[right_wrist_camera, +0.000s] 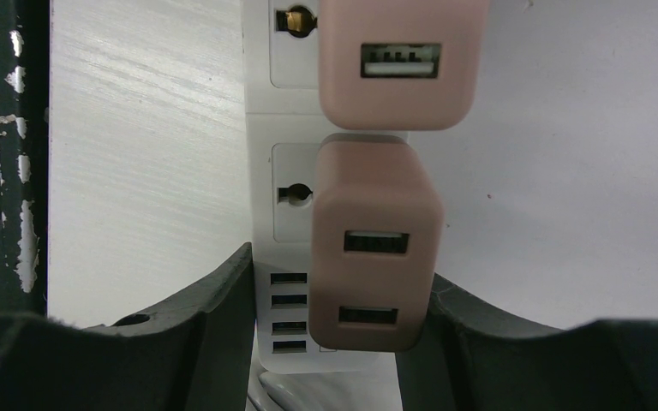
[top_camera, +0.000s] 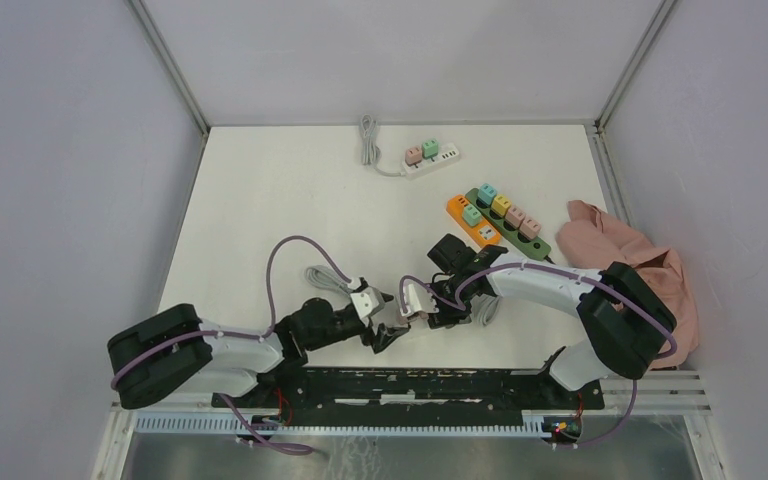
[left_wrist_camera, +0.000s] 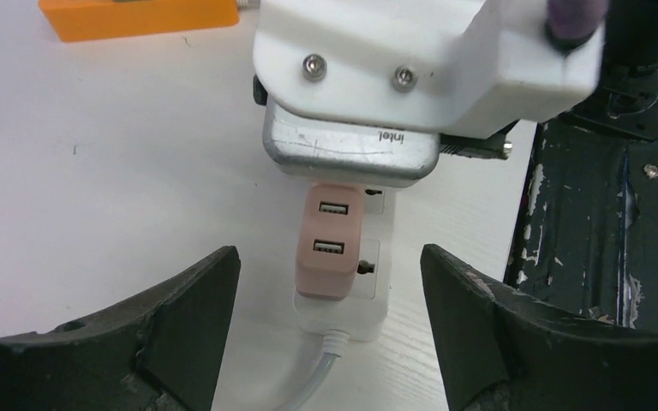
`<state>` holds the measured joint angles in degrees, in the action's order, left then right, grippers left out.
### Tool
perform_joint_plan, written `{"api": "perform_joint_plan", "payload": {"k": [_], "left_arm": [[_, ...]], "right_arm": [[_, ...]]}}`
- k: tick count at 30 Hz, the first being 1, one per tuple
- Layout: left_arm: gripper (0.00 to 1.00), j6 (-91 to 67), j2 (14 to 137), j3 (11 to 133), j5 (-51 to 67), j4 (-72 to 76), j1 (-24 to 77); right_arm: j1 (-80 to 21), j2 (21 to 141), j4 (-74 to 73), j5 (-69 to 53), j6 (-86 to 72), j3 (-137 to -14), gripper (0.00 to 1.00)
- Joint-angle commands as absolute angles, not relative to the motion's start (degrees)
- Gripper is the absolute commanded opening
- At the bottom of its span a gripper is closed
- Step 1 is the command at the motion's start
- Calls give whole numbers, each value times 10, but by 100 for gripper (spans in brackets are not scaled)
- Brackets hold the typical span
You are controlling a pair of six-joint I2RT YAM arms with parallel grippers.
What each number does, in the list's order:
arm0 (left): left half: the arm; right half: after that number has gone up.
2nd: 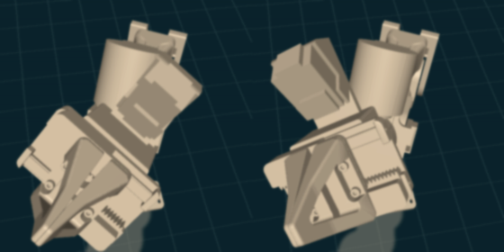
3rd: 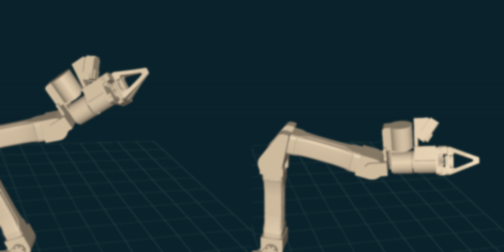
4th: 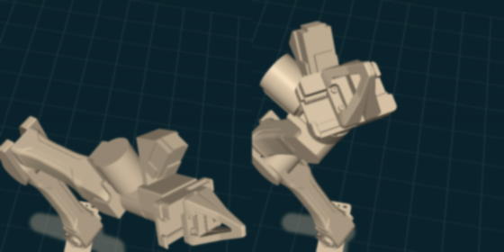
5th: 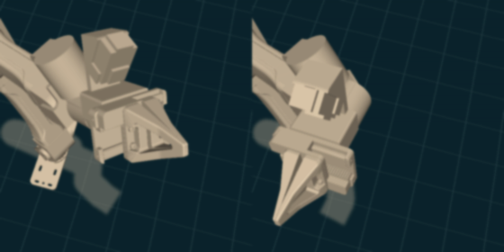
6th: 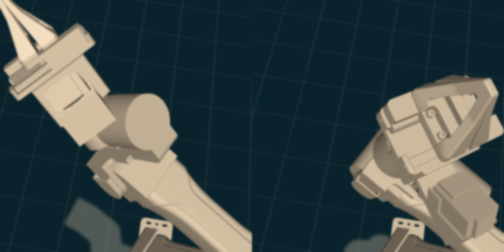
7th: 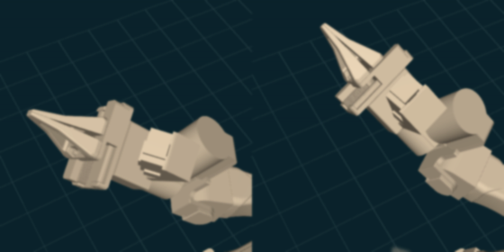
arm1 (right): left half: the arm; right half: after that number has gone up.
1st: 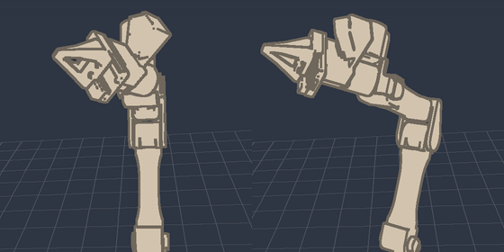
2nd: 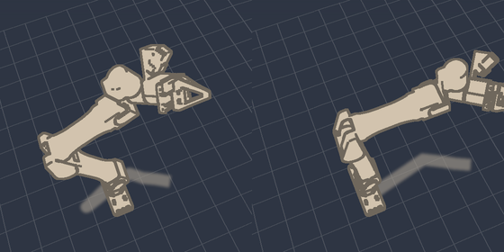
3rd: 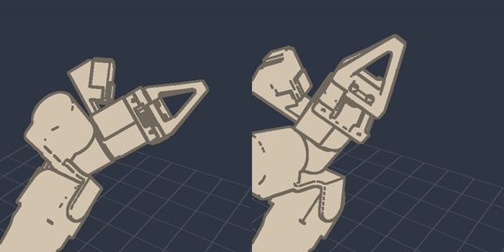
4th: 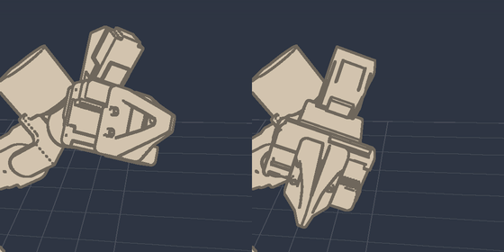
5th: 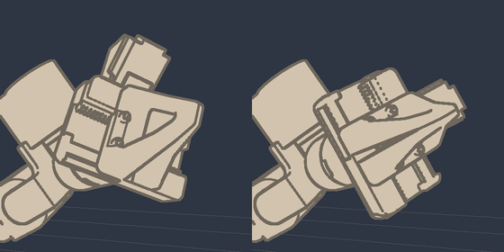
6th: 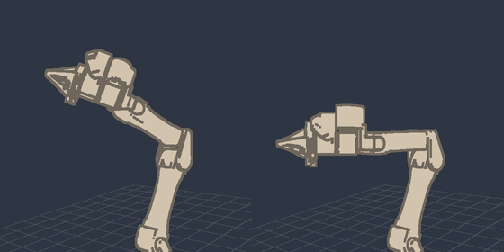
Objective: Pull the plug off the socket
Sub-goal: Remove the plug from the socket.
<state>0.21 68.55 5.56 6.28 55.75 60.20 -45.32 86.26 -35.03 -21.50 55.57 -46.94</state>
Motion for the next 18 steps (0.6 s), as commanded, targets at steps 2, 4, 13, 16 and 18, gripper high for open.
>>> {"api": "perform_joint_plan", "payload": {"k": [2,4,13,16,18], "left_arm": [[78,1,741,91,56,576,603],[73,4,761,98,52,591,603],[37,11,811,117,79,626,603],[5,14,809,111,97,653,604],[3,12,793,99,97,677,603]], "right_arm": [[-452,866,-354,-215,560,-491,0],[-452,865,-354,-215,560,-491,0],[-452,866,-359,-219,562,-492,0],[-452,865,-363,-224,564,-493,0],[-452,866,-364,-229,563,-493,0]]}}
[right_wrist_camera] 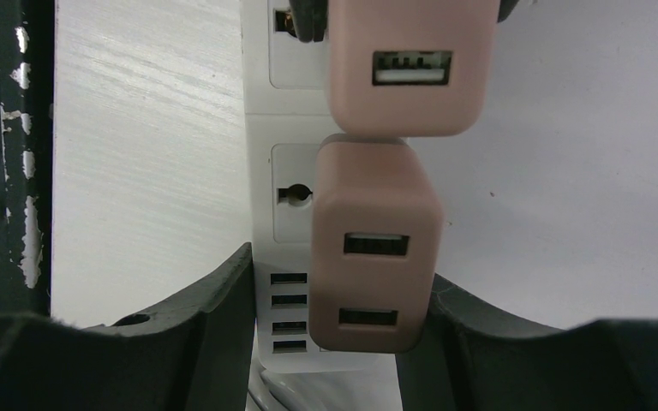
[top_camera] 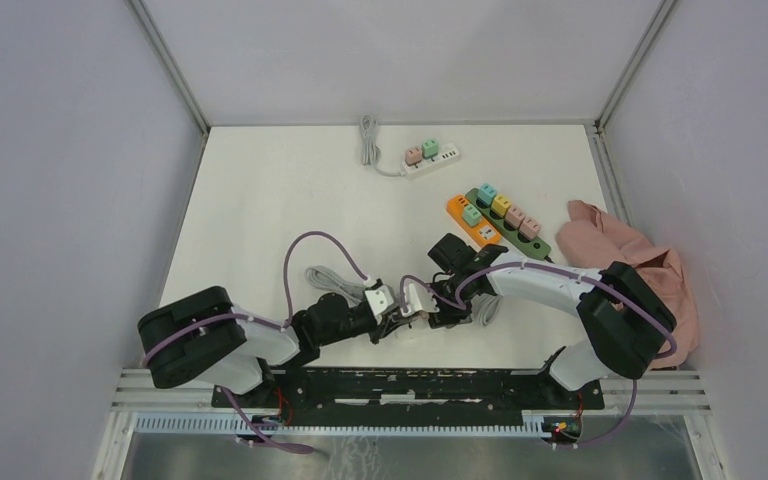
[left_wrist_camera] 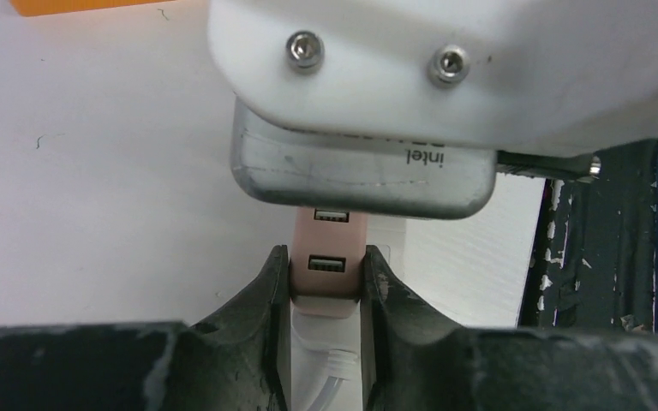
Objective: Pull the plug off the socket
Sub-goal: Remove the plug from the socket.
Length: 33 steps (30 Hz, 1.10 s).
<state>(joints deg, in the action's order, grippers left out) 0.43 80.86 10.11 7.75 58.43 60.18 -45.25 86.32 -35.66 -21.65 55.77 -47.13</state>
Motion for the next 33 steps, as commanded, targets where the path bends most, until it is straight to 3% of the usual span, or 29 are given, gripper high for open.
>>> {"api": "perform_joint_plan", "payload": {"k": [1,9,16,24,27,33], "left_arm": [[3,8,782,94,91,683,603],[3,12,726,98,18,644,614],[3,139,699,133,-64,422,635],[3,-23,687,127,112,493,606],[3,-76,711,131,125,524,600],[3,-22,734,207,-5,369,615]], "right_arm": [[-453,868,-365,-231,563,-493,0],[-455,863,-352,-218,550,-495,0],[-454,863,-348,-206,547,-495,0],[-455,866,-350,-210,543,-498,0],[-454,867,-350,-212,542,-498,0],[-446,867,-351,-215,534,-502,0]]}}
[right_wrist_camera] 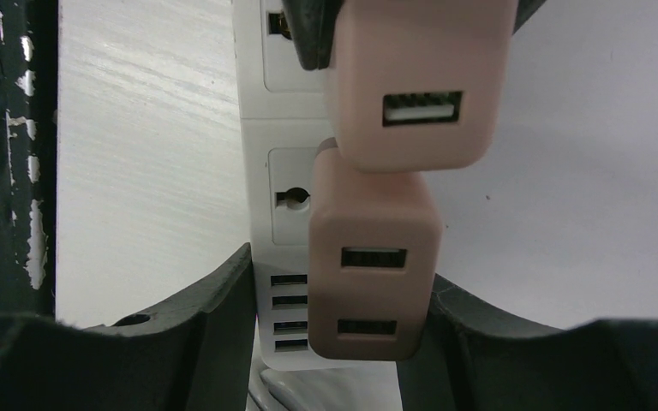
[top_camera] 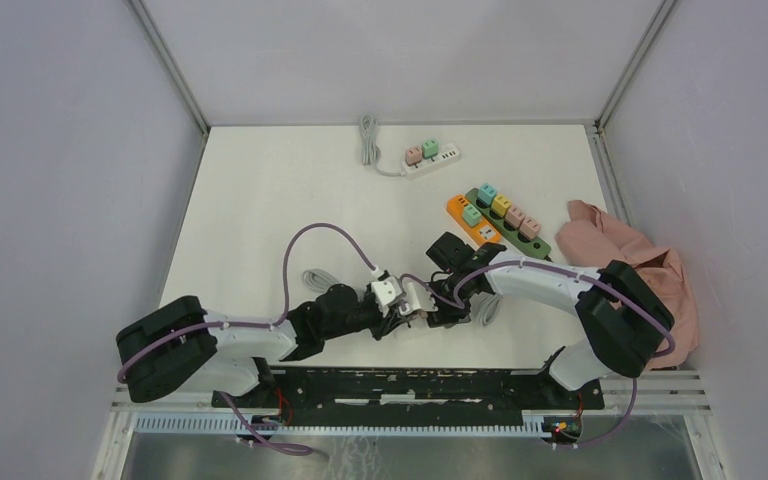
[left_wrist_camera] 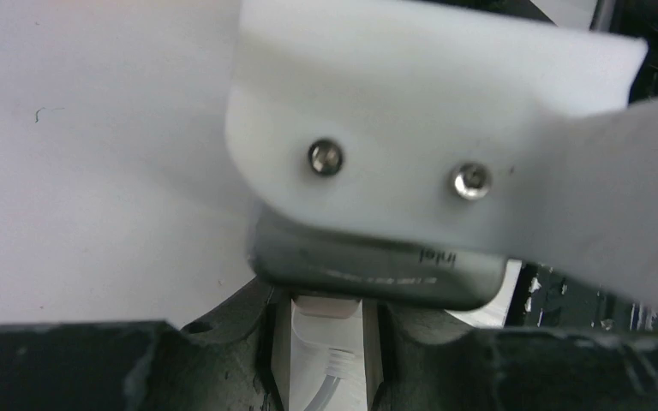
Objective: Pull the plug off the socket
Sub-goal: Remove the plug from the socket.
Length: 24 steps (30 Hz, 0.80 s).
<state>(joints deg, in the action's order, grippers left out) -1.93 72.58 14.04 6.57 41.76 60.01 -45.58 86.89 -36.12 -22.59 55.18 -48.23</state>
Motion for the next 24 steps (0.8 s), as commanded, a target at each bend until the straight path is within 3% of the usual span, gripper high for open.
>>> {"api": "perform_joint_plan", "payload": {"k": [1,5,9,12,19,24], "left_arm": [[3,-4,735,207,-25,361,621],[3,12,717,202,-38,350,621],[3,-74,704,163,90,415,565],[3,-107,703,145,114,446,555],[3,21,702,152,-21,467,667],[3,-49,695,171,-45,450,641]], "right_arm": [[-445,867,-350,-215,534,-502,0],[-442,866,-350,-217,533,-502,0],[-440,866,-350,-216,534,-502,0],[-440,866,-350,-216,533,-502,0],[-438,867,-351,-219,532,-503,0],[-437,867,-350,-220,532,-502,0]]}}
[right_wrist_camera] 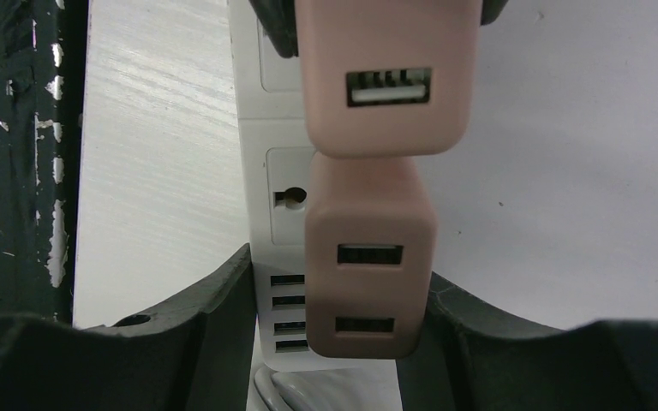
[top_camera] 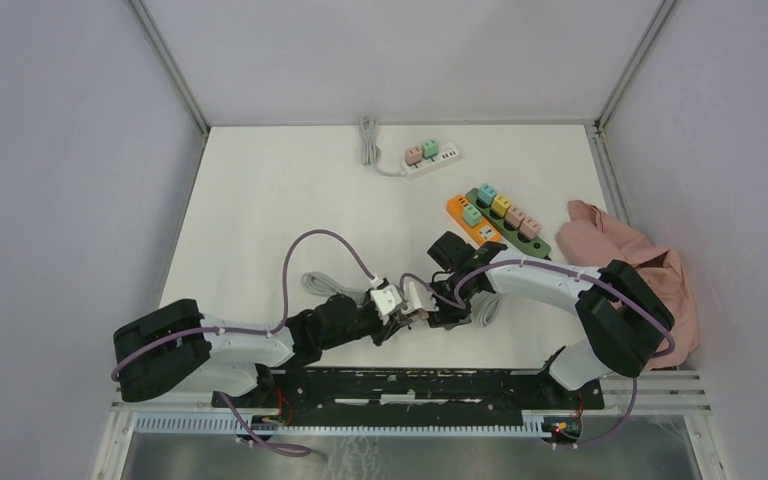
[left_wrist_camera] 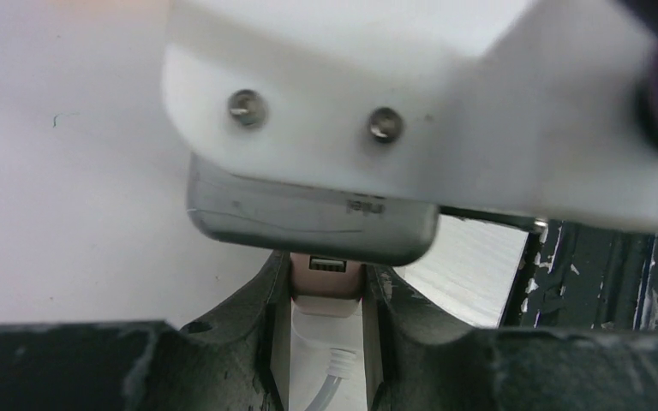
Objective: Pull the plug off the socket
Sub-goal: Remove the plug from the socket.
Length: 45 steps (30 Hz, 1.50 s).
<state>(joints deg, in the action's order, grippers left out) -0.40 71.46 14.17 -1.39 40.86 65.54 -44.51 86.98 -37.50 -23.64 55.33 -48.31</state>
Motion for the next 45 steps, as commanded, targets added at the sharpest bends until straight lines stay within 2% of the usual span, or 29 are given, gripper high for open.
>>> {"api": "perform_joint_plan", "payload": {"k": [1,3,6,14,17,21,26,36,41,45], "left_arm": [[3,-88,696,175,-32,445,625],[3,-150,701,172,32,461,584],[3,-166,708,160,61,494,567],[3,54,690,167,-12,421,657],[3,86,691,167,-40,407,680],[3,7,692,184,-97,399,677],[3,-90,695,206,-26,395,647],[3,-3,666,223,-93,314,654],[3,69,667,188,1,402,657],[3,0,689,201,12,433,648]], "right_arm": [[-437,866,-350,-220,532,-502,0],[-436,866,-351,-220,532,-501,0],[-435,865,-351,-220,532,-502,0],[-433,863,-349,-218,530,-502,0],[-432,863,-348,-218,529,-502,0],[-432,864,-348,-218,528,-501,0],[-431,865,-348,-217,528,-501,0],[-427,860,-346,-218,525,-502,0],[-426,860,-348,-222,524,-503,0],[-426,860,-351,-228,524,-502,0]]}}
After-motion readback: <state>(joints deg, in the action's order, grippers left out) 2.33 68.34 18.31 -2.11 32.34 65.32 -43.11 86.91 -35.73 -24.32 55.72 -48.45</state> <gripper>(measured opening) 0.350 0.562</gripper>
